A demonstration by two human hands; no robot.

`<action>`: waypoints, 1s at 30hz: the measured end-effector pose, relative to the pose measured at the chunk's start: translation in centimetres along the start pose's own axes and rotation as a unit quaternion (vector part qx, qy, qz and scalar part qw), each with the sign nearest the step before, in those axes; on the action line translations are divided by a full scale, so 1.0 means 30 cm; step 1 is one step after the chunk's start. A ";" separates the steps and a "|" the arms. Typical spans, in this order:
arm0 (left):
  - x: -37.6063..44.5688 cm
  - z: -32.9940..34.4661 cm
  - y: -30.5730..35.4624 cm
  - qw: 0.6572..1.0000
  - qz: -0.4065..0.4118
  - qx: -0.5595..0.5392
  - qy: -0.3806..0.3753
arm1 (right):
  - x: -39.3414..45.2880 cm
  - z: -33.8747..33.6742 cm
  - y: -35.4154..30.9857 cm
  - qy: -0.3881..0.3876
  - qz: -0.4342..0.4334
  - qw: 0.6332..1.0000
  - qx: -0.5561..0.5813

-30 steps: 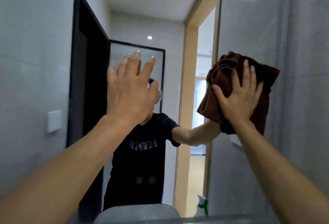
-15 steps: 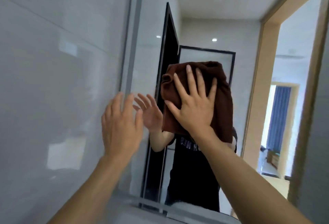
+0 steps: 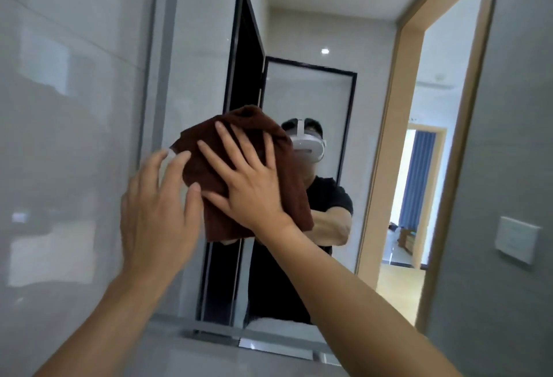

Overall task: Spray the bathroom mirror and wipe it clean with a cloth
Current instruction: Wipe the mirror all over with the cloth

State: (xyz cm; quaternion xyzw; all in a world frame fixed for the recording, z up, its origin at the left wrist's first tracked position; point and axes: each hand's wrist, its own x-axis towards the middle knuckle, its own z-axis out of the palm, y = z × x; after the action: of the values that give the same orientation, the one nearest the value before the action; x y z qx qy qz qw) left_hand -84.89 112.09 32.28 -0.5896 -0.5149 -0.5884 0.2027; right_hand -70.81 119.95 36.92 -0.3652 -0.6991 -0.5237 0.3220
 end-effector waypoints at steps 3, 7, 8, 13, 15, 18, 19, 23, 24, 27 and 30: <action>-0.006 0.067 0.139 0.999 0.018 -0.026 -0.016 | -0.120 -0.082 0.190 0.005 0.039 0.998 -0.043; -0.030 0.149 0.387 0.995 0.051 -0.086 -0.028 | -0.296 -0.202 0.470 0.000 0.120 0.988 -0.096; -0.039 0.165 0.452 0.993 0.060 -0.100 -0.030 | -0.354 -0.230 0.542 0.002 0.146 0.984 -0.107; -0.120 0.242 0.727 0.981 0.113 -0.140 -0.073 | -0.710 -0.344 0.857 0.007 0.267 0.952 -0.151; -0.165 0.268 0.811 0.975 0.140 -0.153 -0.085 | -0.882 -0.377 0.962 0.011 0.319 0.934 -0.163; -0.227 0.310 0.905 0.967 0.177 -0.157 -0.091 | -1.126 -0.405 1.072 0.016 0.377 0.909 -0.177; -0.246 0.325 0.926 0.966 0.185 -0.158 -0.090 | -1.185 -0.404 1.088 0.017 0.385 0.905 -0.179; -0.318 0.370 0.929 0.964 0.195 -0.154 -0.098 | -1.271 -0.374 1.060 0.024 0.385 0.906 -0.176; -0.331 0.376 0.903 0.965 0.194 -0.146 -0.102 | -1.269 -0.361 1.028 0.028 0.385 0.906 -0.172; -0.350 0.379 0.788 0.970 0.173 -0.126 -0.117 | -1.246 -0.306 0.898 0.038 0.378 0.910 -0.164; -0.356 0.361 0.647 0.980 0.131 -0.101 -0.111 | -1.160 -0.236 0.728 0.041 0.371 0.917 -0.144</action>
State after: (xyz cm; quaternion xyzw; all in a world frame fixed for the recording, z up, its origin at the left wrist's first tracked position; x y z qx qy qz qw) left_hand -60.83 109.78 27.32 -0.7308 -0.3909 -0.5366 0.1590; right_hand -33.52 111.10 20.54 -0.6190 -0.4167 -0.4761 0.4654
